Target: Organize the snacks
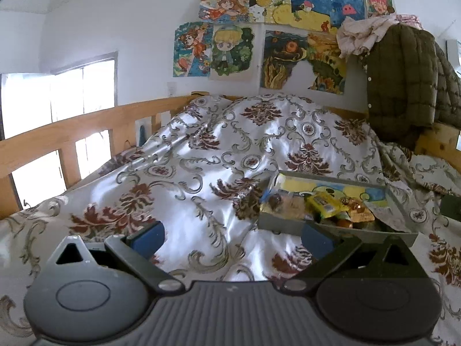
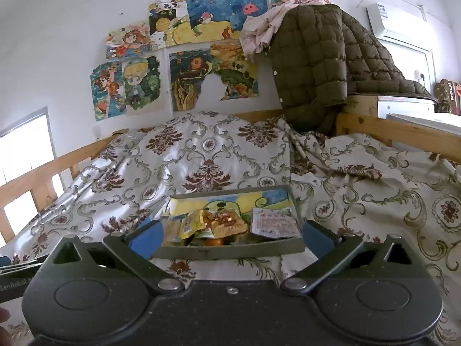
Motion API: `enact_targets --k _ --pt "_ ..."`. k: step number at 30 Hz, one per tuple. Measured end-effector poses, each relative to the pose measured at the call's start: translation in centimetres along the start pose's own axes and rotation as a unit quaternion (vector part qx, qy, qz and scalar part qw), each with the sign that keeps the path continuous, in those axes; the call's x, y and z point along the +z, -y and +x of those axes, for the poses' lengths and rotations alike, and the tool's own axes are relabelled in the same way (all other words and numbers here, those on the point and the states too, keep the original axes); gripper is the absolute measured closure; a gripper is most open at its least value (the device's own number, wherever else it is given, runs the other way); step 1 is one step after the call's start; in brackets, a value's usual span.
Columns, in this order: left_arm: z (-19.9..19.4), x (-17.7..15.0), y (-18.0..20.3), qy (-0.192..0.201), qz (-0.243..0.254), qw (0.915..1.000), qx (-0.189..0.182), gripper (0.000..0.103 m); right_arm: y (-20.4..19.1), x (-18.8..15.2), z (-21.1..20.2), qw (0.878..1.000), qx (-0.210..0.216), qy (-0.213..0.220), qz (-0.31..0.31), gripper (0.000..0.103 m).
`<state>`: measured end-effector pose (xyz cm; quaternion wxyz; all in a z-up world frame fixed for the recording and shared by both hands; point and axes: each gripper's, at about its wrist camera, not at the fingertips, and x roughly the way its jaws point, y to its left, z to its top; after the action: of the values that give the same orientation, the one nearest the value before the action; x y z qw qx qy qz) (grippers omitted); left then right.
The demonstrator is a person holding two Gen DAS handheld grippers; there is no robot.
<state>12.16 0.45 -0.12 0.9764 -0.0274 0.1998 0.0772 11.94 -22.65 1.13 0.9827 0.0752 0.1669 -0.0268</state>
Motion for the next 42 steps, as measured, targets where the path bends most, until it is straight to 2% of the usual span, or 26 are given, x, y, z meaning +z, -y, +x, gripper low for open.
enact_targets --k 13,23,42 --pt "-3.8 -2.3 -1.0 -0.022 -0.006 0.9998 0.001 0.000 0.0 -3.0 -4.0 0.999 -0.001 -0.032 -0.017 0.001" --pt "-5.5 -4.0 0.0 -0.031 0.037 0.9988 0.009 0.000 0.7 -4.8 -5.5 0.998 -0.005 -0.062 -0.008 0.001" --pt "-6.0 -4.1 -0.1 -0.032 0.041 0.9985 0.018 0.000 1.3 -5.1 -6.8 0.998 -0.020 -0.050 -0.015 0.001"
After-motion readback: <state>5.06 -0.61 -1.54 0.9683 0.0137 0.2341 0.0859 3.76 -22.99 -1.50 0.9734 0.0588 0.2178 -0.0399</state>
